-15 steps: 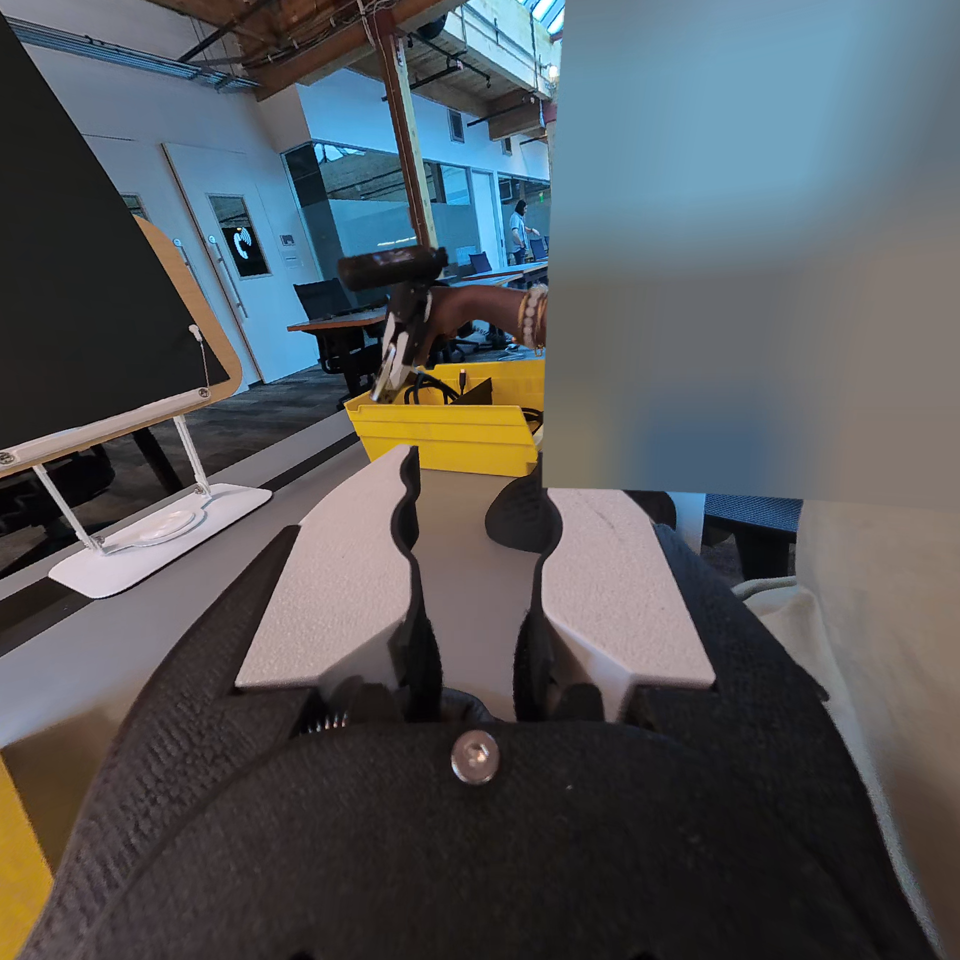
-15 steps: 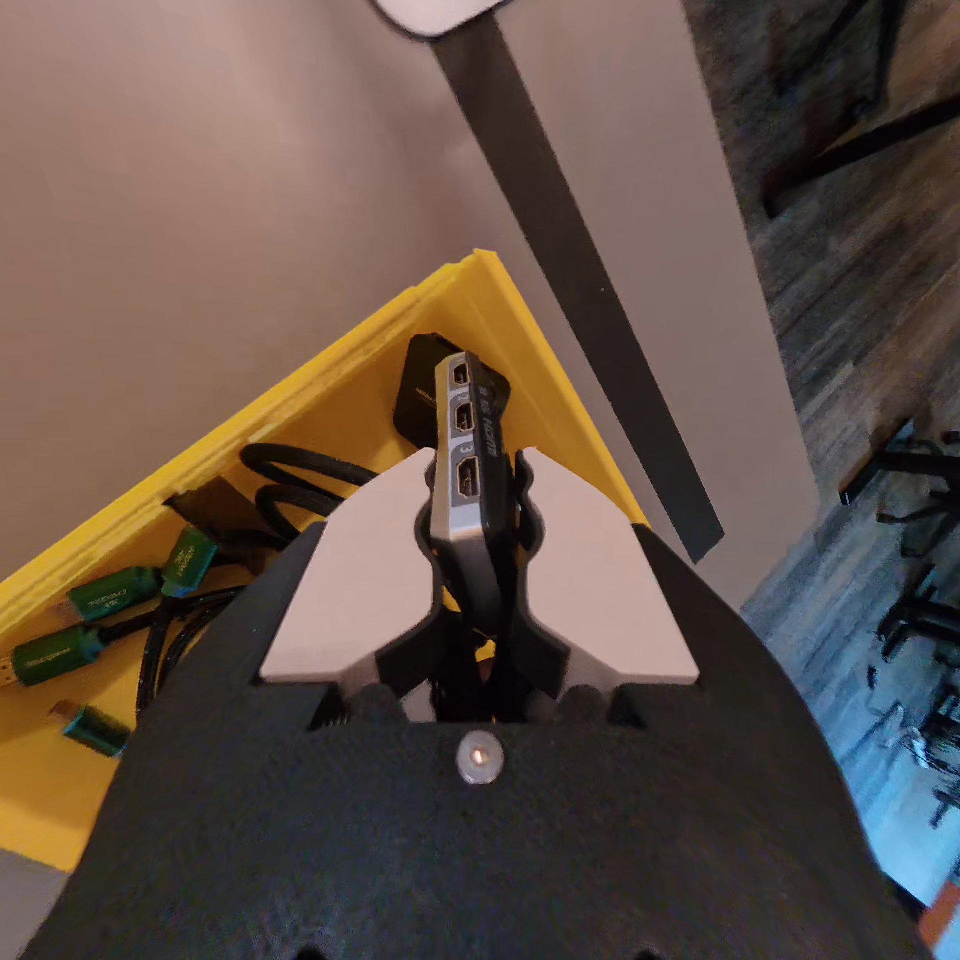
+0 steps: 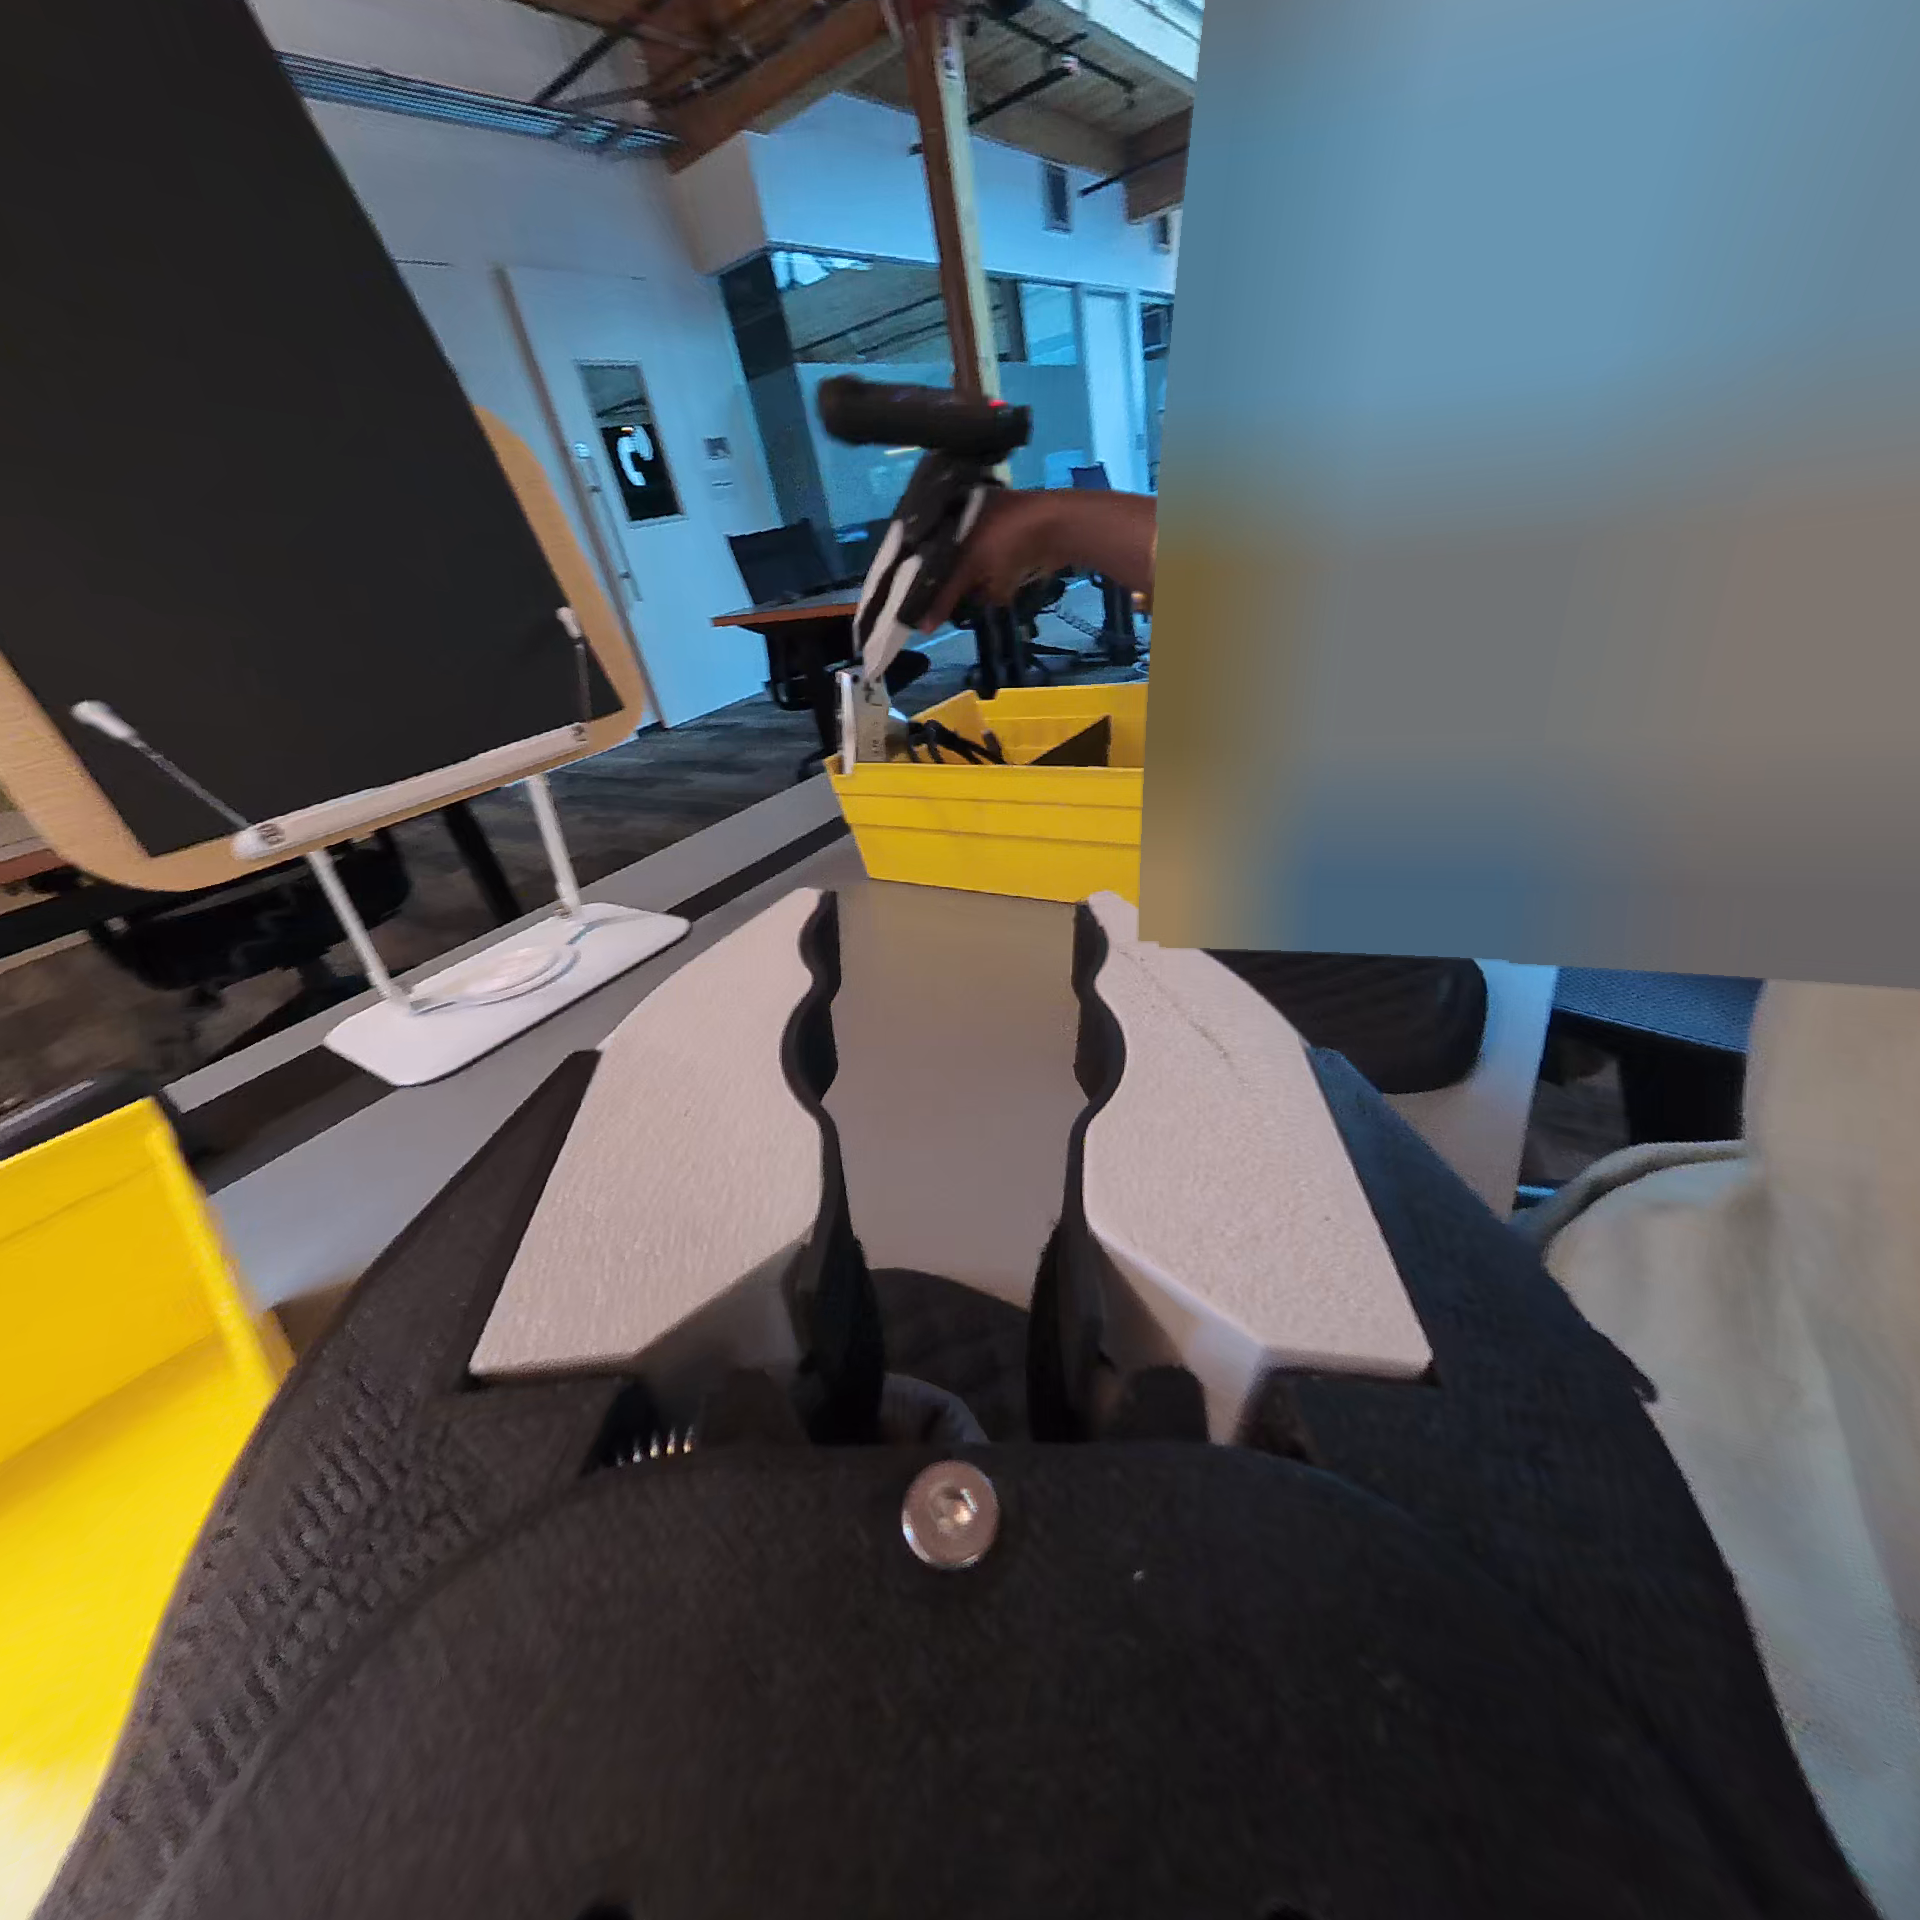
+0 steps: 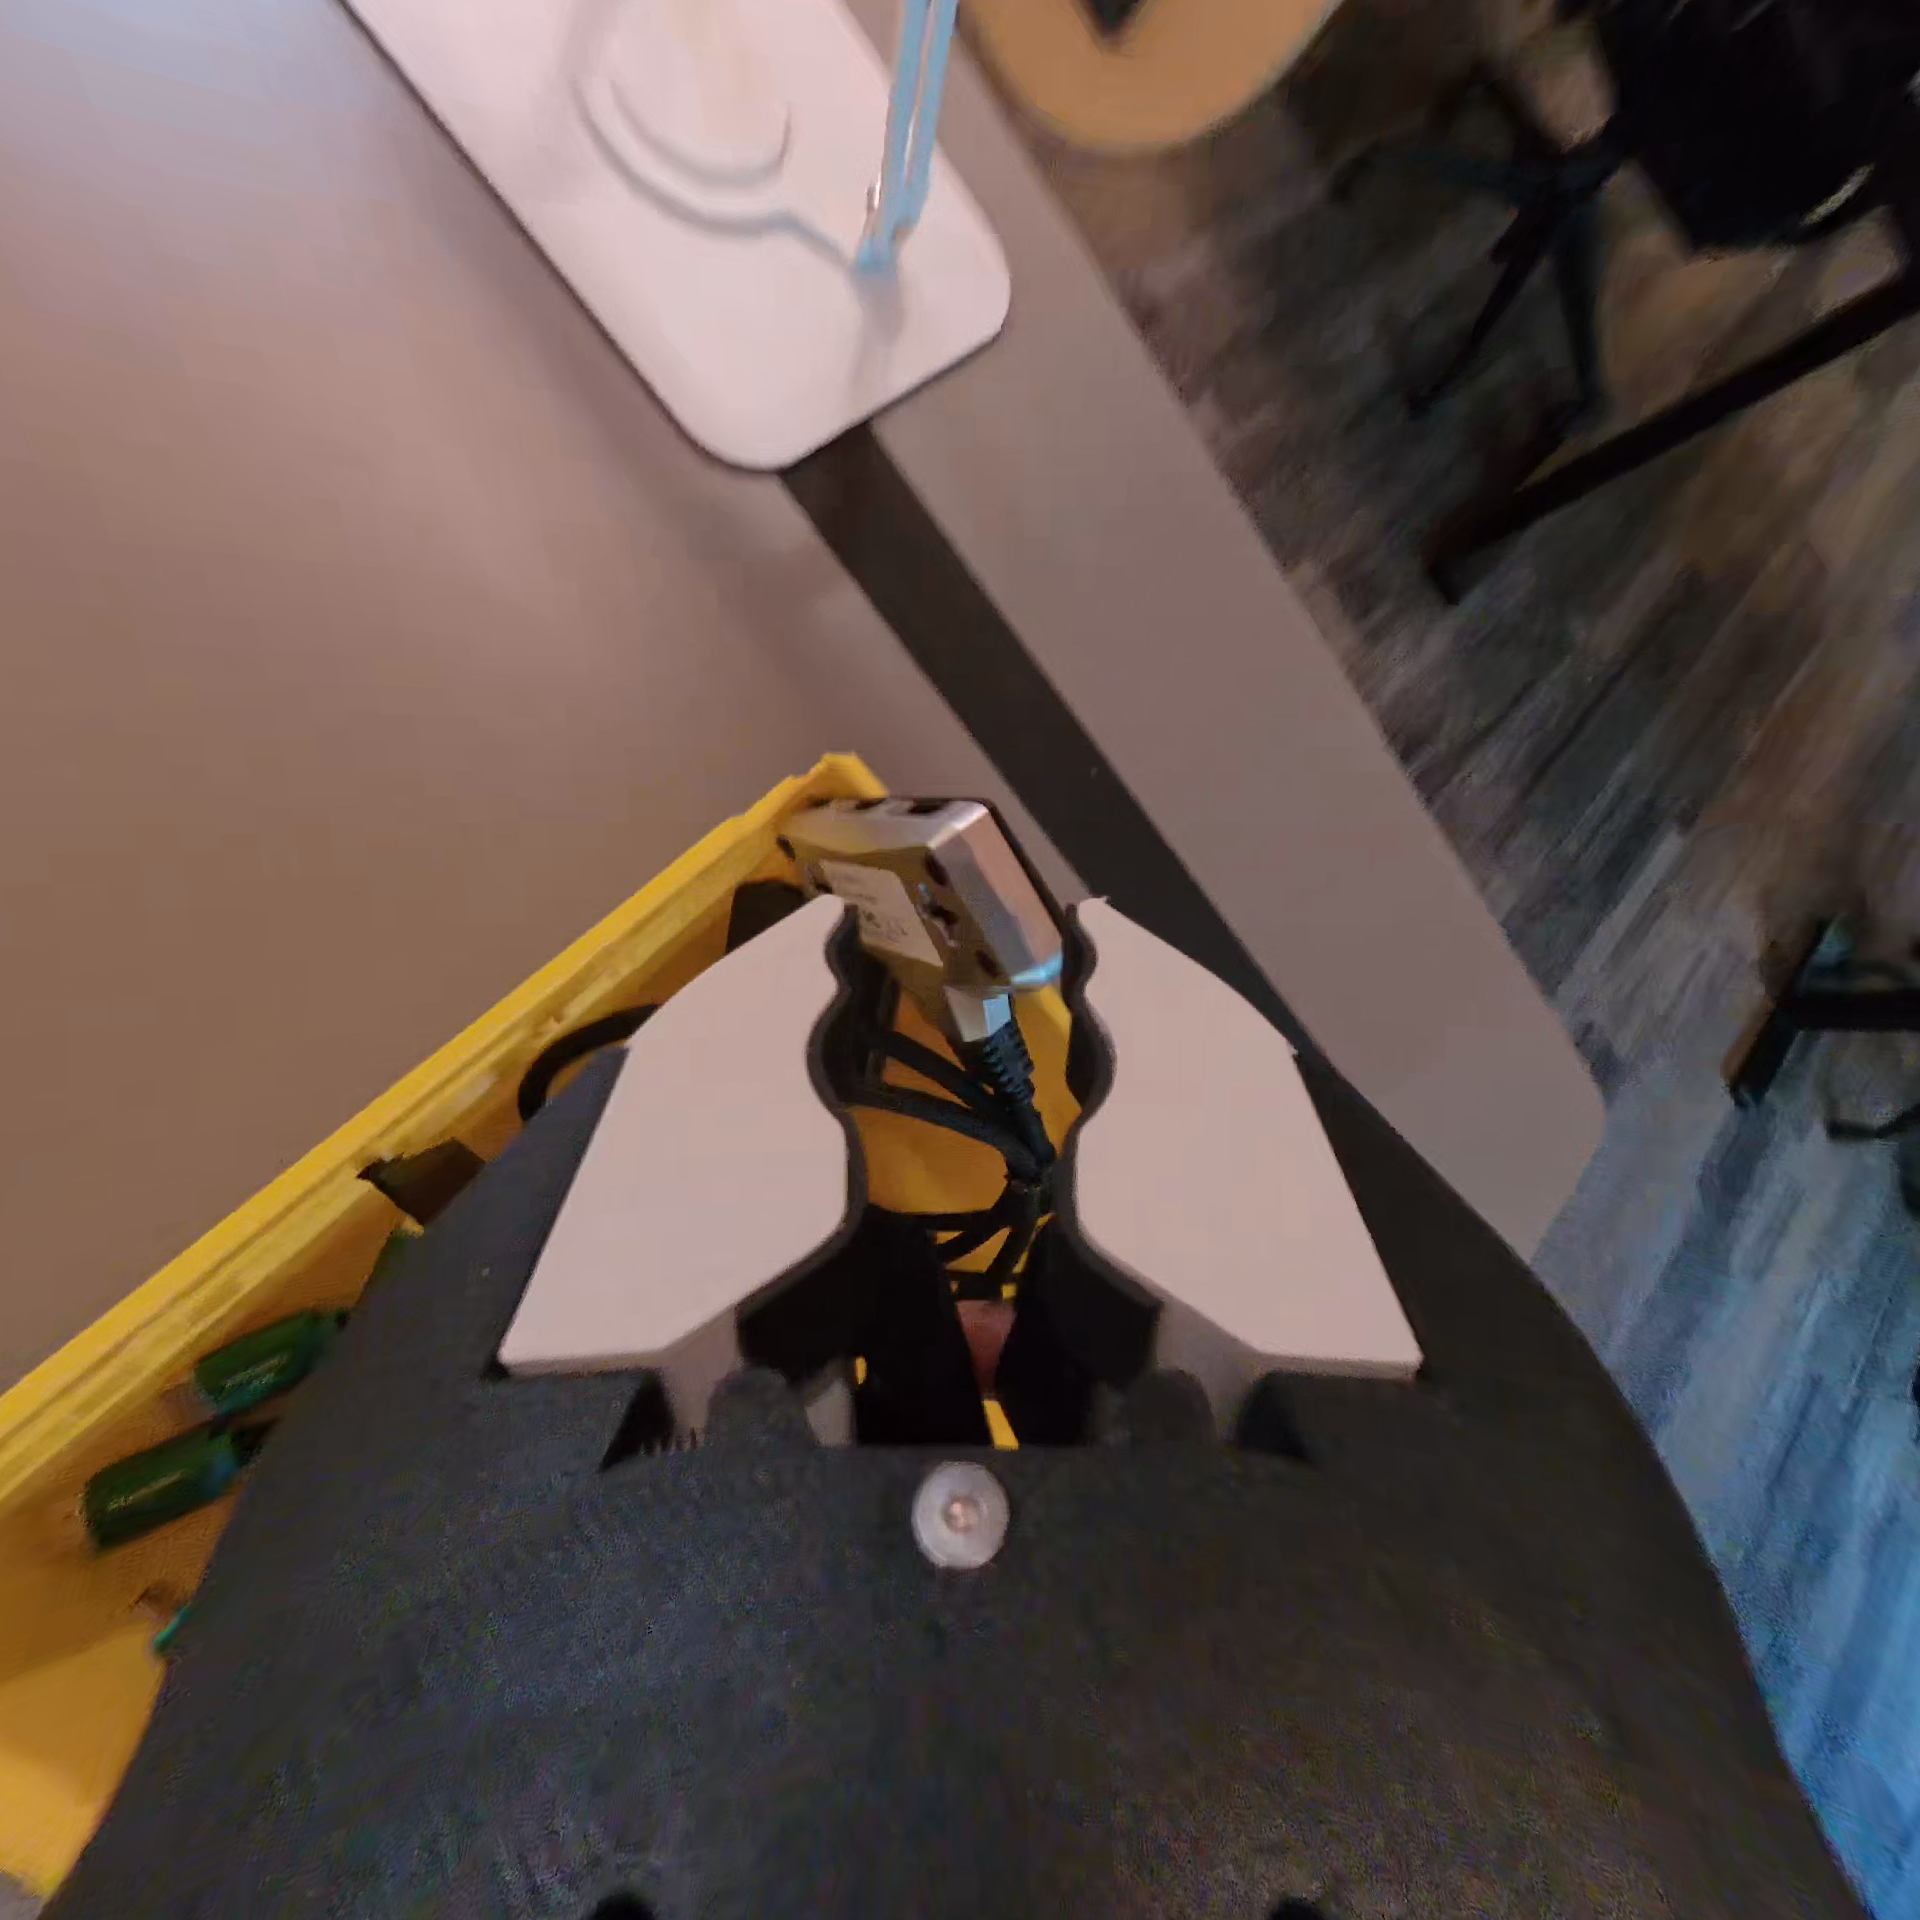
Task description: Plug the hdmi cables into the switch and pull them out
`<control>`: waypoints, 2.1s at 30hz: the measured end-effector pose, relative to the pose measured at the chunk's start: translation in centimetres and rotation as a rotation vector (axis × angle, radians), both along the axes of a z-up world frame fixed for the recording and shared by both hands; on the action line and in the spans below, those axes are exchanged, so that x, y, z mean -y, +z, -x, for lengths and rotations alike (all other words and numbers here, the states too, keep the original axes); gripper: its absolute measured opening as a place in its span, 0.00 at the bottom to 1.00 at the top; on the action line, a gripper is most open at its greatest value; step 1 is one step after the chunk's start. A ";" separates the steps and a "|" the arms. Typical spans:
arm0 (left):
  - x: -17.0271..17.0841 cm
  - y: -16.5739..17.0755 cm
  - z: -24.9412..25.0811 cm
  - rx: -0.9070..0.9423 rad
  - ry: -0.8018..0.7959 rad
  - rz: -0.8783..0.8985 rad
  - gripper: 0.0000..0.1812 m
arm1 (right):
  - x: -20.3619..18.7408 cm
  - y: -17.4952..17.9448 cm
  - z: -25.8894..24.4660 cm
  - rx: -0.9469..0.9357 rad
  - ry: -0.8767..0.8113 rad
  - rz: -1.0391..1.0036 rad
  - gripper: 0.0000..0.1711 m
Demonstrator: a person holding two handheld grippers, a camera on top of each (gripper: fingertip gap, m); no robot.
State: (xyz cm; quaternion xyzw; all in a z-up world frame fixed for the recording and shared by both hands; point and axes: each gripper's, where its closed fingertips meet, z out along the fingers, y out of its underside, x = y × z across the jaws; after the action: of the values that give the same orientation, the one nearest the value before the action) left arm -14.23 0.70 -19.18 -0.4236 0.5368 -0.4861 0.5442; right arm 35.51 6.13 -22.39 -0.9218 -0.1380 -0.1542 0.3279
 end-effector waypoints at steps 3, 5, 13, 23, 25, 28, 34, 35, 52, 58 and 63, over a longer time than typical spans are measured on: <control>-0.5 0.2 0.4 0.012 0.016 0.010 0.24 | -0.6 1.0 0.3 -0.003 0.045 -0.103 0.16; -0.5 0.4 0.5 0.016 0.023 0.003 0.23 | -0.9 0.0 -0.5 0.027 0.015 -0.083 0.14; -0.6 0.2 0.4 -0.007 0.036 -0.020 0.23 | -3.2 2.6 -1.7 -0.171 -0.118 -0.366 0.11; -1.3 -0.7 0.2 -0.023 0.053 -0.006 0.23 | -1.6 -6.2 -2.2 -0.029 -0.181 -0.095 0.00; -1.6 -0.6 0.4 -0.021 0.069 -0.007 0.23 | -1.0 -6.5 -2.9 0.054 -0.188 -0.093 0.01; -2.0 -0.5 0.6 -0.011 0.088 -0.004 0.23 | 0.0 -6.9 -3.1 0.080 -0.180 -0.059 0.03; -7.2 -1.8 2.3 -0.091 0.399 -0.028 0.24 | 2.9 -1.9 3.4 -0.082 -0.135 -0.283 0.15; -9.0 -2.4 3.2 -0.129 0.510 -0.046 0.25 | 4.0 -1.3 5.6 -0.123 -0.112 -0.306 0.19; -15.4 -12.7 1.1 -0.479 0.805 0.091 0.06 | 14.8 -8.7 16.7 0.041 -0.310 -0.364 0.07; -15.6 -12.7 -0.9 -0.464 0.854 0.017 0.07 | 14.2 -8.6 17.0 -0.015 -0.340 -0.437 0.07; -16.2 -12.6 0.2 -0.463 0.871 -0.032 0.05 | 13.9 -8.6 16.6 0.007 -0.349 -0.459 0.06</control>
State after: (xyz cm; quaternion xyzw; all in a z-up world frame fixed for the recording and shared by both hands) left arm -14.39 16.89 -31.76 -0.6969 0.4242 -0.0982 0.5698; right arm 18.94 -7.72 -30.97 -0.8328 0.0601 -0.2385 0.4959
